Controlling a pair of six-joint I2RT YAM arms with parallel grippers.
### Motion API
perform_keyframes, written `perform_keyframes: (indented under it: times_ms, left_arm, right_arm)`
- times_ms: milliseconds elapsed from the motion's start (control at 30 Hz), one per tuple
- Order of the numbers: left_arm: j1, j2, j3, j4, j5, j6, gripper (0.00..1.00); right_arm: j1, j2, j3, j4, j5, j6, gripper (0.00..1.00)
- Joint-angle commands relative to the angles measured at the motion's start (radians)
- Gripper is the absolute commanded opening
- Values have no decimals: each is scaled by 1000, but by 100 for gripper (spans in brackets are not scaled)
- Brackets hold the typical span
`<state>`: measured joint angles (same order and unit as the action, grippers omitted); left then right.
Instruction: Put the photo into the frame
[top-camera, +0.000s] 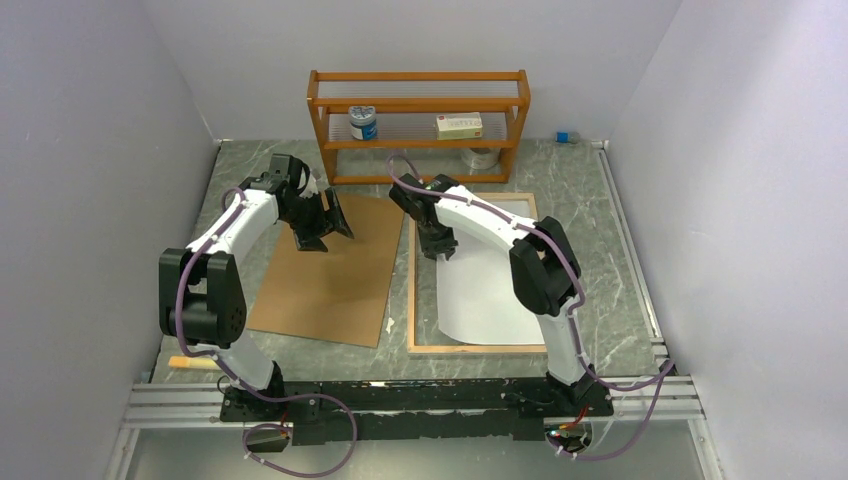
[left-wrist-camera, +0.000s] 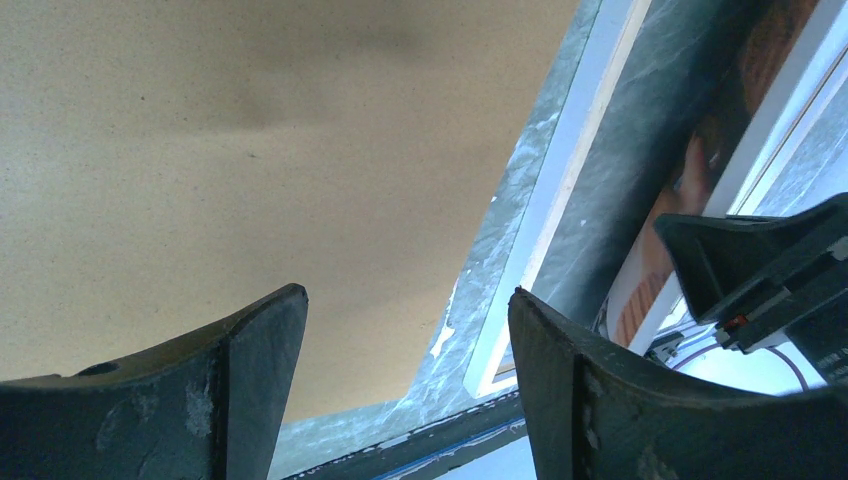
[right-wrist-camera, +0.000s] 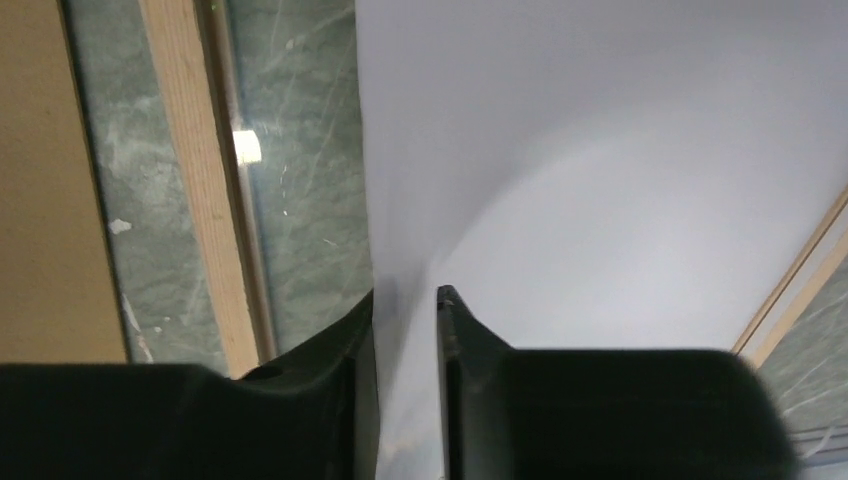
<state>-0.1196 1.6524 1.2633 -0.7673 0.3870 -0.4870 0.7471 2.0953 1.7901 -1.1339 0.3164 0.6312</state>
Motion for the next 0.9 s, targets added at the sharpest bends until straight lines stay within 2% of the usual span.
perform_keyframes:
  times_ms: [0, 167, 300, 400, 533, 733, 867]
  left_arm:
    - [-5, 8, 5, 20, 10, 7, 79]
    - [-5, 13, 8, 23, 28, 12, 80]
    - [-7, 10, -5, 35, 55, 11, 80]
    - [-11, 5, -19, 48, 77, 7, 80]
    - [-26, -3, -40, 75, 123, -4, 81]
    - [-98, 6, -67, 144, 199, -46, 82]
    - [-164, 37, -79, 192, 224, -78, 82]
  right_arm:
    - [5, -65, -39, 64, -71, -21, 34]
    - [2, -165, -82, 145, -144, -39, 61]
    - [-12, -253, -135, 205, -189, -47, 70]
    - [-41, -336, -200, 255, -199, -49, 75]
    - [-121, -468, -329, 312, -174, -37, 75]
    - [-382, -642, -556, 376, -129, -9, 76]
    - [-542, -720, -687, 425, -146, -22, 86]
